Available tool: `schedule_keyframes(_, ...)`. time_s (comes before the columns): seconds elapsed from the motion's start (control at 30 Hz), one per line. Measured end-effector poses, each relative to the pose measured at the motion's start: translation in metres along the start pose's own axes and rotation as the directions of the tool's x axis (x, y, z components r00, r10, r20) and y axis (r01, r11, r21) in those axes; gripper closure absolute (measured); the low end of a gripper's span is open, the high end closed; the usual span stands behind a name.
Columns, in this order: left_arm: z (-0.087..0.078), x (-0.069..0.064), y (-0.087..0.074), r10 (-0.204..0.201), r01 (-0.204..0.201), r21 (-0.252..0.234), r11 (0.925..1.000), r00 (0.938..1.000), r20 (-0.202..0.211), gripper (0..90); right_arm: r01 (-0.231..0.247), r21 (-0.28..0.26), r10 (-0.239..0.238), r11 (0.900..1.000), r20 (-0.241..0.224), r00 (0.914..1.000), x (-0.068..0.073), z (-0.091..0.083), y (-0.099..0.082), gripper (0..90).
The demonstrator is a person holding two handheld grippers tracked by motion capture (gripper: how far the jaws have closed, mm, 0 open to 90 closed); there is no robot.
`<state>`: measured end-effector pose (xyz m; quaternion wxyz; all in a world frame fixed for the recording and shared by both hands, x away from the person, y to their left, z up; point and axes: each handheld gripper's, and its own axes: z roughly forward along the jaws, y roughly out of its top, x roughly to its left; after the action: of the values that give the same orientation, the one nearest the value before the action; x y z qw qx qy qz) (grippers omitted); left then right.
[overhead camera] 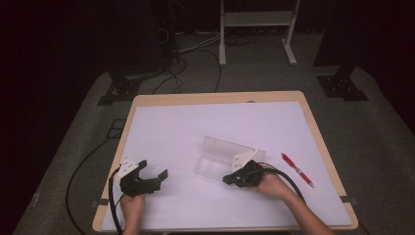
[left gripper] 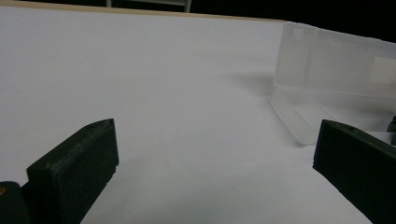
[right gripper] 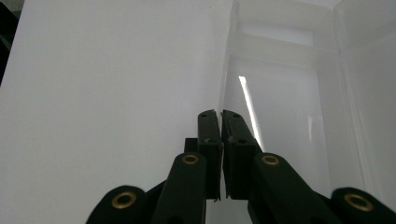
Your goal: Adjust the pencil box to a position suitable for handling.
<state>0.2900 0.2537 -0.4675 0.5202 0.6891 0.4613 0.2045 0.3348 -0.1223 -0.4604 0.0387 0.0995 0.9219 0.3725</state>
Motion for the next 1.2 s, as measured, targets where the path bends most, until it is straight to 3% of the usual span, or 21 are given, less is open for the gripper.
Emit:
schedule_keyframes(0.2, 0.0, 0.0, 0.0, 0.0, 0.0, 0.001, 1.0, 1.0, 0.0, 0.0, -0.026, -0.001, 0.026, 0.9997, -0.011, 0.9996, -0.001, 0.001, -0.001, 84.5)
schedule_keyframes(0.43, 0.0, 0.0, 0.0, 0.0, 0.0, 0.0, 1.0, 1.0, 0.001, 0.0, -0.055, 0.004, 0.055, 0.9985, -0.038, 0.9978, -0.001, 0.001, -0.002, 76.8)
schedule_keyframes(0.67, 0.0, 0.0, 0.0, 0.0, 0.0, 0.001, 1.0, 1.0, 0.0, 0.0, -0.084, -0.039, 0.084, 0.9957, -0.022, 0.9963, -0.001, -0.008, -0.004, 72.0)
schedule_keyframes(1.03, 0.0, 0.0, 0.0, 0.002, -0.002, 0.001, 1.0, 1.0, 0.005, 0.0, -0.137, -0.095, 0.14, 0.9859, 0.018, 0.99, -0.003, -0.04, -0.007, 61.6)
schedule_keyframes(1.2, 0.0, 0.0, 0.0, 0.002, -0.002, 0.001, 1.0, 1.0, 0.003, 0.0, -0.145, -0.104, 0.153, 0.9839, 0.069, 0.9858, -0.003, -0.06, -0.012, 55.7)
